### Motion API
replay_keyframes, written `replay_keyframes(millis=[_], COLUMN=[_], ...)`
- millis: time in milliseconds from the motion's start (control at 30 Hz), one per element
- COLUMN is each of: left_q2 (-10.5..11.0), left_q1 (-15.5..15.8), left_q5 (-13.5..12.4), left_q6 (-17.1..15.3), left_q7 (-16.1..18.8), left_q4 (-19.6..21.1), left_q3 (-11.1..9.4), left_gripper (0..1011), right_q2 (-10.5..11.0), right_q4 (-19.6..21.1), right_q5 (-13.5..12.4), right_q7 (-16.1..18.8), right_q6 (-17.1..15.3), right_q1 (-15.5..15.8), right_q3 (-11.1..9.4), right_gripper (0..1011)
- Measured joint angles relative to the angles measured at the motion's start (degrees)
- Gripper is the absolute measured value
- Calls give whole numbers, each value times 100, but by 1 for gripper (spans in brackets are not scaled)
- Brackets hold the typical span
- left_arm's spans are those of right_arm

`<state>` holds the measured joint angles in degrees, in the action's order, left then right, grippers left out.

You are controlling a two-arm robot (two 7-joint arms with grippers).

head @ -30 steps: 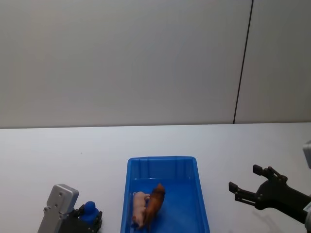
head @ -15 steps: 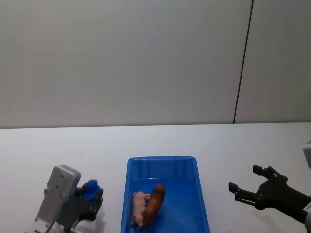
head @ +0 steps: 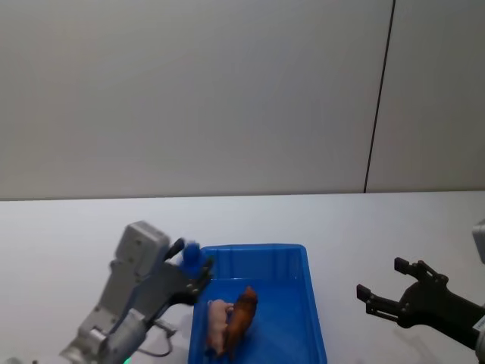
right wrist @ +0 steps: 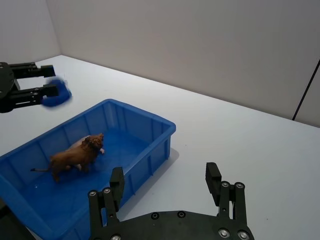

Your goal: Pick up the two dolls from the table and place them into the box.

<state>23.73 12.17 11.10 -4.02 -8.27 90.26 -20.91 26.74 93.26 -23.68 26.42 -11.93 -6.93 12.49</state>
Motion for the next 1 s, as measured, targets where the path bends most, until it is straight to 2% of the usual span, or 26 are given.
replay_keyframes(millis=[67,167,233,400,533,1000], left_q2=[-58,-221,-286,-444,-511,-625], left_q1=[47,168,217,328,374,444], left_q5=[-45,-152,-195,-293,-334,-477], left_q6=[34,121,158,270,332,566], left_q7=[-61,-216,-280,-440,-495,-522], left_q4=[0,-11,-23,-55,-65,-22], left_q3=[-31,-117,-153,-236,-270,-319], left_gripper=[607,736,752,931,1001,1001], right_q2=[0,0,0,0,0,0], right_q4=[0,0,0,0,0,0], right_q5=[0,0,0,0,0,0], right_q7=[0,0,0,0,0,0], right_q6=[0,0,0,0,0,0], right_q1=[0,0,0,0,0,0], right_q3=[0,0,0,0,0,0], right_gripper=[1001,1001,1001,1001,1001,1001])
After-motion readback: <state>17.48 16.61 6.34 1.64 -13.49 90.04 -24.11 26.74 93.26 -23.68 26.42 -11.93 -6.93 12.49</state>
